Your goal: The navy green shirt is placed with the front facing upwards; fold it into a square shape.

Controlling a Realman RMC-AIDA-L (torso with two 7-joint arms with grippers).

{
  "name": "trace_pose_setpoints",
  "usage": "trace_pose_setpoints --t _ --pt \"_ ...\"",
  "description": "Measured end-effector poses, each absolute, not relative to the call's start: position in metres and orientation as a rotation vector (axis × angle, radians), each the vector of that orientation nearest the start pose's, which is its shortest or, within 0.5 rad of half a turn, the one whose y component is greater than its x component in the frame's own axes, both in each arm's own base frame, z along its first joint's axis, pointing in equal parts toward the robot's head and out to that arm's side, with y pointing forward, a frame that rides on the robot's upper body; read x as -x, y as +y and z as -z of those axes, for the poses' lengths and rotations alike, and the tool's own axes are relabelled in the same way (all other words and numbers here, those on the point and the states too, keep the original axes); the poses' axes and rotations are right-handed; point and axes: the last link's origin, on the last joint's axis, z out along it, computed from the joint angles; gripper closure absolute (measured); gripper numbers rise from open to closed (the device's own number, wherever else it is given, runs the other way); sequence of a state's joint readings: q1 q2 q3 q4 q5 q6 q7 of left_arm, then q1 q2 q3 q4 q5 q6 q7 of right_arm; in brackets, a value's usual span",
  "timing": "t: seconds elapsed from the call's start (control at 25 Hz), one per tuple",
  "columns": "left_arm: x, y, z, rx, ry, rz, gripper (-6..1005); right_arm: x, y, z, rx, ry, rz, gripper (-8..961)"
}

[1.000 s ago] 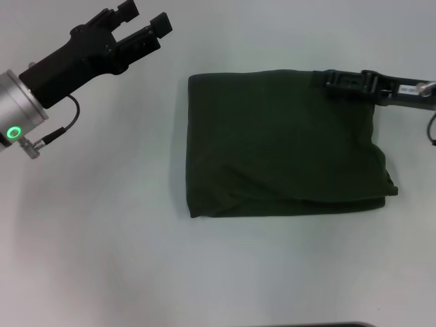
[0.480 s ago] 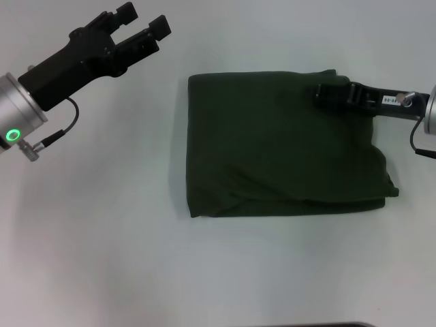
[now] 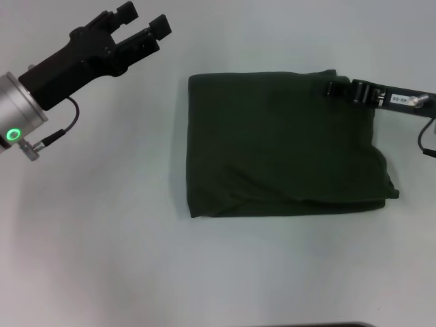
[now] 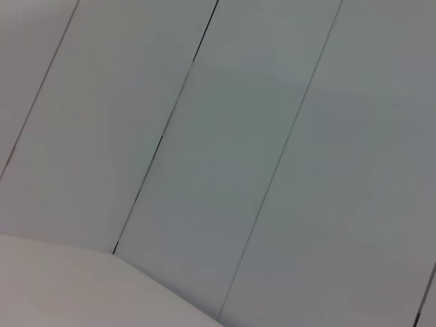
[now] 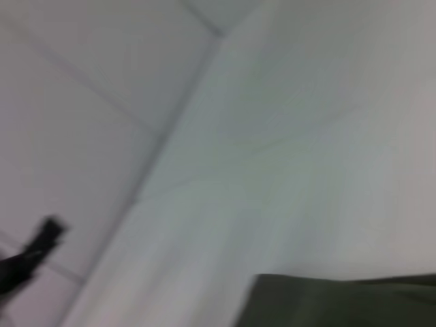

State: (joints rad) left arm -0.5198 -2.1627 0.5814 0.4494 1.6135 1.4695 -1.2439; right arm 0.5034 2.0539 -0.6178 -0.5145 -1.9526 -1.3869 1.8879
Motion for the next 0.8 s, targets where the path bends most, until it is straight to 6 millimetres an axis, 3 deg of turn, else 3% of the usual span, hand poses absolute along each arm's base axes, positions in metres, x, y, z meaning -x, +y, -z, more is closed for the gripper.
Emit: trace_pose_setpoints --t 0.16,0.52,0.8 --pt "0.246 0.338 0.018 2.268 -0.765 1.212 111 -0.299 0.321 -0.007 2.373 1.492 -0.859 846" --pt "0.248 0.338 0.018 2.262 -0.769 1.203 112 -0.328 0.283 -0.019 2.51 1.585 -0.627 871" --pt "0.249 0.337 0.018 2.259 -0.775 1.202 111 -0.355 0.269 -0.028 2.394 1.692 -0.526 870"
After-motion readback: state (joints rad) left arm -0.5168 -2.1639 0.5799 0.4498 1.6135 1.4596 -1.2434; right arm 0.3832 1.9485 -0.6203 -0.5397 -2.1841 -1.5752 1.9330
